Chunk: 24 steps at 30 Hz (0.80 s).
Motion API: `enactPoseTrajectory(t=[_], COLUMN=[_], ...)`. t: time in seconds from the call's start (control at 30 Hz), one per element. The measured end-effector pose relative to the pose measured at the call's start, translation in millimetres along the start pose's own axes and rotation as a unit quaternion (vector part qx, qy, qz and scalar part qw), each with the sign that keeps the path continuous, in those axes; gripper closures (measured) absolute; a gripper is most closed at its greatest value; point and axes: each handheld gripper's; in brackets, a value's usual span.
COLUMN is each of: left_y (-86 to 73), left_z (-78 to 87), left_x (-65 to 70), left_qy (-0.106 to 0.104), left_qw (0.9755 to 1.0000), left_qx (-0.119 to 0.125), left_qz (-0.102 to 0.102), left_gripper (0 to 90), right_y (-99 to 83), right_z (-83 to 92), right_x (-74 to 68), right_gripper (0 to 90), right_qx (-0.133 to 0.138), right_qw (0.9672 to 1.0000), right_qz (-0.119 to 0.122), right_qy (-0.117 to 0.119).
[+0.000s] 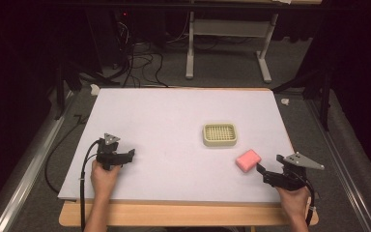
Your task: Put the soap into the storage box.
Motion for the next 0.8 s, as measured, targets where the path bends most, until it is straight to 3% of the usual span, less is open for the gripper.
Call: enactPoseTrajectory(t=[0.5, 0.8], left_y=[0.0, 0.0], left_z=[0.0, 0.0], left_x=[0.0, 0.0], left_qy=[0.000, 0.000], left_qw=[1.0000, 1.0000], left_qx=[0.000, 0.000], left_qz=[0.000, 0.000], left_gripper=[17.3, 17.3], right_y=[9.7, 22.8], right_z=[-21.8, -35.1], right_x=[-18.9, -23.7], right_gripper=[11.8, 11.7], right_qx=[-0.026, -0.041], right_qw=[0.9989, 0.9977], right_qz=[0.033, 0.052], right_qy=[0.019, 0.011])
Point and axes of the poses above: each handheld gripper's, and its own axes: z roughly backward along the jaws, y roughly out of its top, x roughly to its right, and after that the axes turned 1 degree about -y, right-handed
